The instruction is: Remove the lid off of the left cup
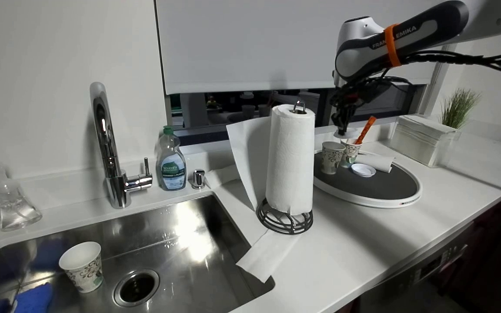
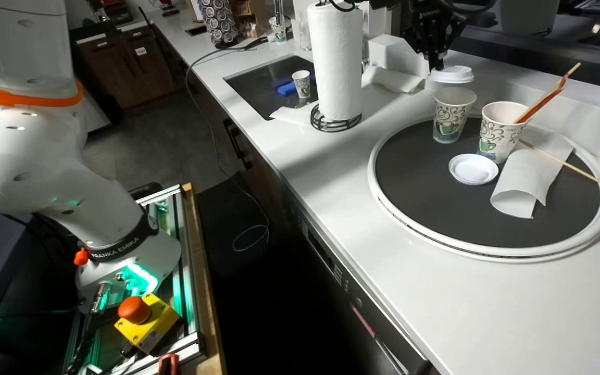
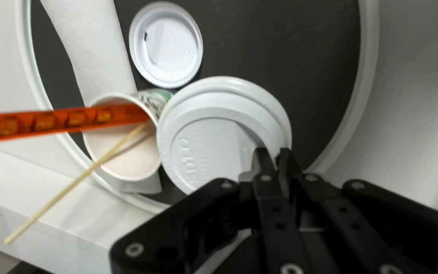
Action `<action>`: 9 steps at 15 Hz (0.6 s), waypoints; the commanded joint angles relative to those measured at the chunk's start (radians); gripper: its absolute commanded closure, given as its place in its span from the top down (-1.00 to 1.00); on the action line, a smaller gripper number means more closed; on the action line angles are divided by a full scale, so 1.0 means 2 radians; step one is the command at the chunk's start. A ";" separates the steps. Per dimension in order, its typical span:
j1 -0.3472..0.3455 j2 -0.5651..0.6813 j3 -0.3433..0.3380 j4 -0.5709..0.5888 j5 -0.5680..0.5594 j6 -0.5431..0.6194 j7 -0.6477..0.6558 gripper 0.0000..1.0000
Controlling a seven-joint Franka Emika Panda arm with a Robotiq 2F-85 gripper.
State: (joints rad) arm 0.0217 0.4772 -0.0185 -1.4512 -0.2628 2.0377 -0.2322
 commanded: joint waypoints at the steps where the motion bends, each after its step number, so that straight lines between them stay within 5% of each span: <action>1: 0.008 -0.042 -0.019 -0.065 -0.029 -0.058 0.059 -0.96; 3: 0.004 -0.043 -0.025 -0.088 -0.033 -0.082 0.090 -0.96; 9: -0.006 -0.024 -0.042 -0.169 -0.005 -0.029 0.250 -0.96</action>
State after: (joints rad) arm 0.0091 0.4360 -0.0896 -1.6991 -0.2961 1.9105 0.1234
